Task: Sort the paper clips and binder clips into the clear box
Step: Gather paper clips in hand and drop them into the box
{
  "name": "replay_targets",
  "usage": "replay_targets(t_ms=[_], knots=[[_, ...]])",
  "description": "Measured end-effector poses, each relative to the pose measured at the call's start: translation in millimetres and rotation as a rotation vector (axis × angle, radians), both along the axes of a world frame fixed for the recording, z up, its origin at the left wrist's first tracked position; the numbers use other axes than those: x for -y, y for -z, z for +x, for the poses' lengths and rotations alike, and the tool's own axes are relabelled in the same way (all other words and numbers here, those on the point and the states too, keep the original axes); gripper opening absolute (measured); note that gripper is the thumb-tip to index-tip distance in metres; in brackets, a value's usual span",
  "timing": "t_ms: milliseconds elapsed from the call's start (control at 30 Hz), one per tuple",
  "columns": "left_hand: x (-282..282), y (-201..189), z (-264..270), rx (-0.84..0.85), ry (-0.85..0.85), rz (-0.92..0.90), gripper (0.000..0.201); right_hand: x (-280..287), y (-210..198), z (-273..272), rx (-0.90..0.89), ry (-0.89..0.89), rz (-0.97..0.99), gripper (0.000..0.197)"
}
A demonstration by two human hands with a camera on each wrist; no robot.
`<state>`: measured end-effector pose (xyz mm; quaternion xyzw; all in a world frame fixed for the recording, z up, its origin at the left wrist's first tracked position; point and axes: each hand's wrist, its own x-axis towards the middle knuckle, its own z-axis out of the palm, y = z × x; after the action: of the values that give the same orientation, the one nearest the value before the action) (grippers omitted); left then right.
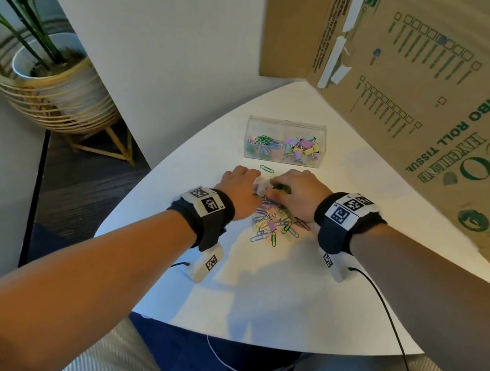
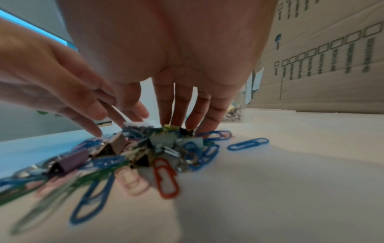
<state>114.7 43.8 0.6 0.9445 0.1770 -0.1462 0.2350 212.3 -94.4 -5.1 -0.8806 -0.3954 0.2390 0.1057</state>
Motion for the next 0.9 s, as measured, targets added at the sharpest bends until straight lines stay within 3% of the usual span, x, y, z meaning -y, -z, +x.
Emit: replay_targets(t_ms=[133, 200, 333, 433, 533, 700, 800, 900], knots=[[7.8, -4.8, 18.9, -0.052, 0.118, 0.037, 0.069, 10.6, -5.9, 4.2, 0.086, 0.144, 0.152, 0.034], [13.3, -7.1, 25.6, -0.096, 0.175, 0.077, 0.075, 14.5, -5.2, 10.4, 0.084, 0.207, 0.119, 0.035], [16.0, -4.8, 27.2, -0.116, 0.226, 0.132, 0.067, 23.2, -1.3, 17.9, 0.032, 0.187, -0.027, 0.035], [11.3, -7.3, 19.6, -0.076, 0.183, -0.018, 0.061, 31.1, -4.2, 11.3, -0.02, 0.134, -0.019, 0.033], [0.1, -10.8, 4.9, -0.038, 0.123, -0.103, 0.07, 41.3, -8.8, 3.7, -0.067, 0.078, 0.008, 0.049], [-5.4, -12.7, -11.7, -0.19, 0.184, 0.136, 0.118, 48.8, -18.0, 1.6, -0.033, 0.084, -0.196, 0.107], [7.8, -6.5, -10.4, -0.192, 0.182, 0.129, 0.11, 41.9, -15.3, -6.7, 0.032, 0.073, -0.363, 0.118], [16.4, -2.0, -10.7, -0.139, 0.143, 0.039, 0.093, 34.1, -9.9, -16.4, 0.006, 0.065, -0.352, 0.124]])
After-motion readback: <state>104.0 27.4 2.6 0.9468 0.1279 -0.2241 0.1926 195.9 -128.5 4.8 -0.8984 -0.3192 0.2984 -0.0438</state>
